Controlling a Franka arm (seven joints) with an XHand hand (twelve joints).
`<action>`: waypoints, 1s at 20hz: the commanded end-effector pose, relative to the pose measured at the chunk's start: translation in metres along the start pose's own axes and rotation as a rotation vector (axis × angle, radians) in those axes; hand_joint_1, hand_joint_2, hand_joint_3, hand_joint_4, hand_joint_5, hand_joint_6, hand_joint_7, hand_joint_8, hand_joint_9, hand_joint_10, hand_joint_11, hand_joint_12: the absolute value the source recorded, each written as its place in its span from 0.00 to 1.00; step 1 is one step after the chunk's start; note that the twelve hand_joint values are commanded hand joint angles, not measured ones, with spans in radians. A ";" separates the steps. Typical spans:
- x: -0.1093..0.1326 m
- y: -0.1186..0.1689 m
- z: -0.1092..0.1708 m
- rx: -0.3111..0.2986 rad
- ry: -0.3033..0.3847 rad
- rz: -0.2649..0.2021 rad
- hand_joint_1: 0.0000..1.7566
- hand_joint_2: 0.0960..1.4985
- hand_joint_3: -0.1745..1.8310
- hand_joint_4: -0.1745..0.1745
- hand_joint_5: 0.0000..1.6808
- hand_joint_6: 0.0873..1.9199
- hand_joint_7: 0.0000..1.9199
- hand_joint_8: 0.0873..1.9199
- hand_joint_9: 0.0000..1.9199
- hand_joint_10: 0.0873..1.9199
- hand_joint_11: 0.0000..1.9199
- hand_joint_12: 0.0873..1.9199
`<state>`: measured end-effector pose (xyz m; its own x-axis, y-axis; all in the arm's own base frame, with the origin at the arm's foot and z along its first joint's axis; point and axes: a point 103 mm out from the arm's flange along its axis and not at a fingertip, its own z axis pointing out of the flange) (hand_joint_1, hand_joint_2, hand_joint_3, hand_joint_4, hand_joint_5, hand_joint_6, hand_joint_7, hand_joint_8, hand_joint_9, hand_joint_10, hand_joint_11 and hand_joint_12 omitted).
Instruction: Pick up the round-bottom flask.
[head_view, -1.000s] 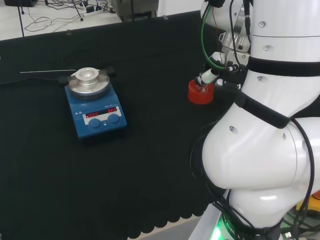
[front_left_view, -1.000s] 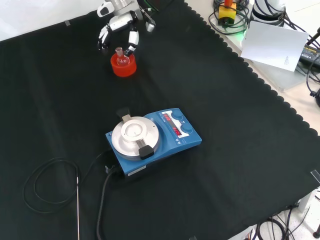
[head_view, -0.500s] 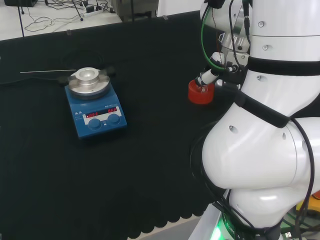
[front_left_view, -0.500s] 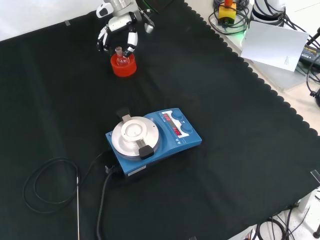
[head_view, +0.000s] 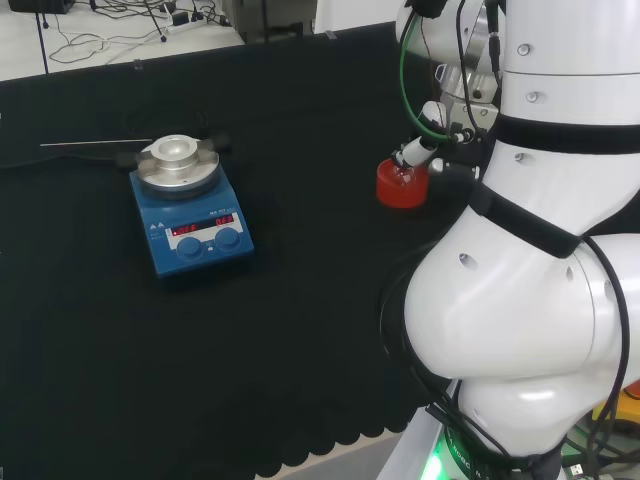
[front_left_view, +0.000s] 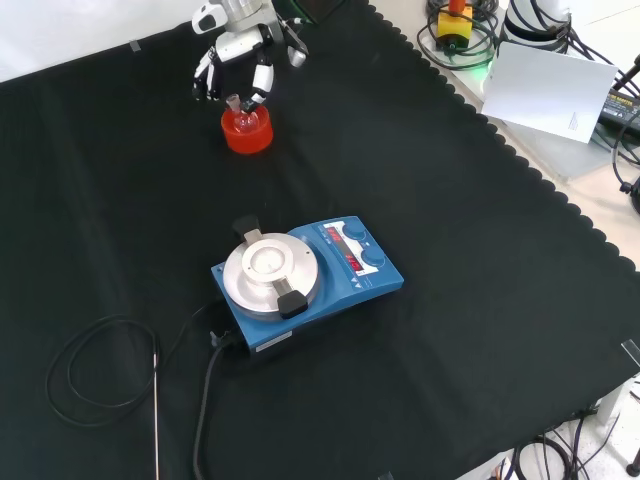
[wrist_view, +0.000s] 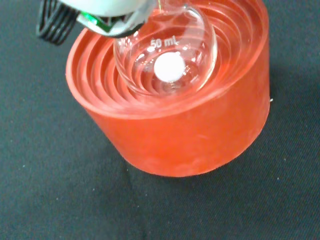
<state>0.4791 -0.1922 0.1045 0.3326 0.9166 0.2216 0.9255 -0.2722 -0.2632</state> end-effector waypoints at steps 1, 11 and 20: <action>0.005 -0.003 -0.006 -0.052 -0.039 -0.006 0.59 0.49 0.35 0.87 0.66 0.41 0.26 0.31 0.39 0.25 0.28 0.65; 0.023 -0.011 -0.031 -0.059 -0.033 -0.044 0.62 0.39 0.48 1.00 0.68 0.47 0.31 0.30 0.45 0.22 0.33 0.63; 0.062 -0.025 -0.064 -0.079 -0.061 -0.099 0.62 0.39 0.49 1.00 0.68 0.48 0.31 0.30 0.45 0.22 0.34 0.63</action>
<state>0.4868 -0.1681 0.1649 0.2645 0.9444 0.1954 0.9577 -0.2333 -0.1687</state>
